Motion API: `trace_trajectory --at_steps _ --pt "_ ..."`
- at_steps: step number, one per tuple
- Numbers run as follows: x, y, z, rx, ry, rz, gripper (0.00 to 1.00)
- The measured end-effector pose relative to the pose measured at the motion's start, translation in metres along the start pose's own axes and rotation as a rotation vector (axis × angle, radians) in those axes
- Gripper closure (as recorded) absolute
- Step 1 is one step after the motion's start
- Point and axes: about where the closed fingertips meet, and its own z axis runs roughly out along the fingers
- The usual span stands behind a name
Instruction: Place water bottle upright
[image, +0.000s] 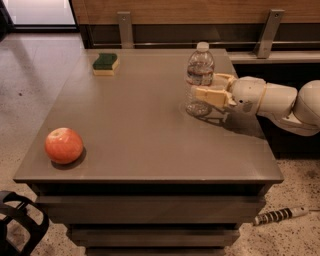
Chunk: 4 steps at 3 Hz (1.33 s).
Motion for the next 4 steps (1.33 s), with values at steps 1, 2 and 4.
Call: trace_trajectory --at_steps 1,2,4 --pt "-0.0005 0.0014 0.0024 -0.005 0.000 0.000 0.59" --pt "-0.0010 0.0027 0.0048 -0.009 -0.001 -0.001 0.36" --pt "-0.0020 0.0055 0.0096 -0.018 -0.001 -0.002 0.00"
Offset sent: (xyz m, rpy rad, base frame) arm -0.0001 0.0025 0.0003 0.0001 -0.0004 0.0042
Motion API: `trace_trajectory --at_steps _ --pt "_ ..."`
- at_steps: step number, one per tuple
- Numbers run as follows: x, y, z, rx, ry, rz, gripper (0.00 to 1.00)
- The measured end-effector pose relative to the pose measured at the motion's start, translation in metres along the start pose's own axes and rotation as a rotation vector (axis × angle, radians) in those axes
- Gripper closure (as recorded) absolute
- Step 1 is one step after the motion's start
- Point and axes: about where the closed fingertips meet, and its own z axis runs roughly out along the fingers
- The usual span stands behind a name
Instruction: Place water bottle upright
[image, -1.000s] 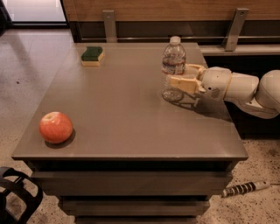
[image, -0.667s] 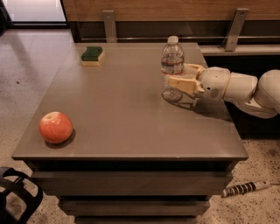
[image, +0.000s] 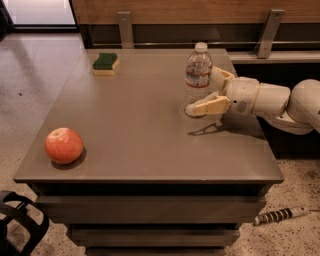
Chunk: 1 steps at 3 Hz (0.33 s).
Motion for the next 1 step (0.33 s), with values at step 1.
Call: trace_trajectory --at_steps 1 --pt "0.0000 0.0001 0.0001 0.000 0.000 0.000 0.00"
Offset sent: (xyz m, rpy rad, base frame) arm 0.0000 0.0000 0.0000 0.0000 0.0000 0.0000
